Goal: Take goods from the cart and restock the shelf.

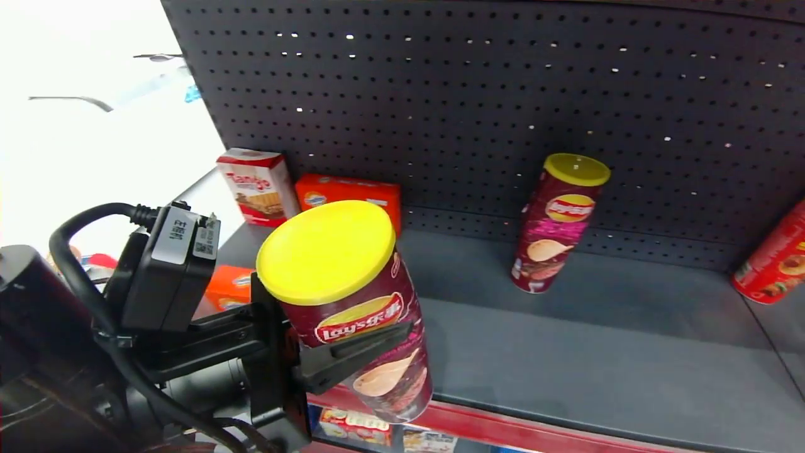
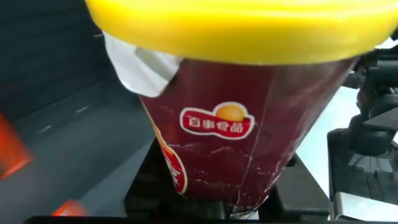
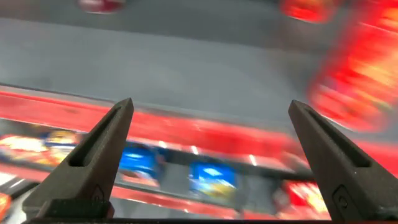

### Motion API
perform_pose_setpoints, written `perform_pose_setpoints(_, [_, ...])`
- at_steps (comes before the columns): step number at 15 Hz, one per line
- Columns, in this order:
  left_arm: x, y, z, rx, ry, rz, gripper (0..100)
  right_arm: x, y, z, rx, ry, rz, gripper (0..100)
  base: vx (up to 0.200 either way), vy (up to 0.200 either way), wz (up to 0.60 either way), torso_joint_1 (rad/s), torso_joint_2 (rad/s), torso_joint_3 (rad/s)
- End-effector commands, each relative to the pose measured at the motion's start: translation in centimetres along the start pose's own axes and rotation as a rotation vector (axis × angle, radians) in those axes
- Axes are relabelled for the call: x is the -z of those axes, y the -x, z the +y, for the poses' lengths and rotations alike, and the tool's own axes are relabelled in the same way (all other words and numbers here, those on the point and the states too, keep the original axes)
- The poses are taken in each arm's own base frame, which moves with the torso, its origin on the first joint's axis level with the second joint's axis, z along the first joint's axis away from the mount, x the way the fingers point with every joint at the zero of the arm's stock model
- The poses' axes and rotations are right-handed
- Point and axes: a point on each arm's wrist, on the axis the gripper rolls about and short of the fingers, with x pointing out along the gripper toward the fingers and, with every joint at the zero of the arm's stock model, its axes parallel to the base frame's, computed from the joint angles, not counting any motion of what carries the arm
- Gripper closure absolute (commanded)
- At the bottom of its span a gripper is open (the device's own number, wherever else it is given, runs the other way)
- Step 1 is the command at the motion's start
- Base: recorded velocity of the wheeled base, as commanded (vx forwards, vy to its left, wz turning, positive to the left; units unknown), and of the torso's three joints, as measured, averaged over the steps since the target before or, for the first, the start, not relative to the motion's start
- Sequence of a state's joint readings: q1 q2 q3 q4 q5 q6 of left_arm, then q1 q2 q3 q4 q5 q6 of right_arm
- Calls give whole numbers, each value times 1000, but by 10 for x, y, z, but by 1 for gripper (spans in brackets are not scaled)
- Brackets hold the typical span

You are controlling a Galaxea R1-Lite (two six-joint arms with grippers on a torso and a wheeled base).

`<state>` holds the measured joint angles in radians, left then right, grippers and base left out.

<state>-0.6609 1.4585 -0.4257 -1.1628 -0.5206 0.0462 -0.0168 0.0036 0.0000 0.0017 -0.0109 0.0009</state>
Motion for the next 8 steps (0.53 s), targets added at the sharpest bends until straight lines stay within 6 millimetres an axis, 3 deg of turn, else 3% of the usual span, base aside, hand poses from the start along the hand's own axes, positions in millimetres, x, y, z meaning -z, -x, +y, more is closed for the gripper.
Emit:
perform_pose_setpoints(1, [3,-3,1,0,5,9,100,0,0,0,0,1,-1,0,0,0,-600,2,2,2])
perform_pose_setpoints(8, [6,-5,5,-10,10,21,100,0,0,0,0,1,1,0,0,0,0,0,0,0])
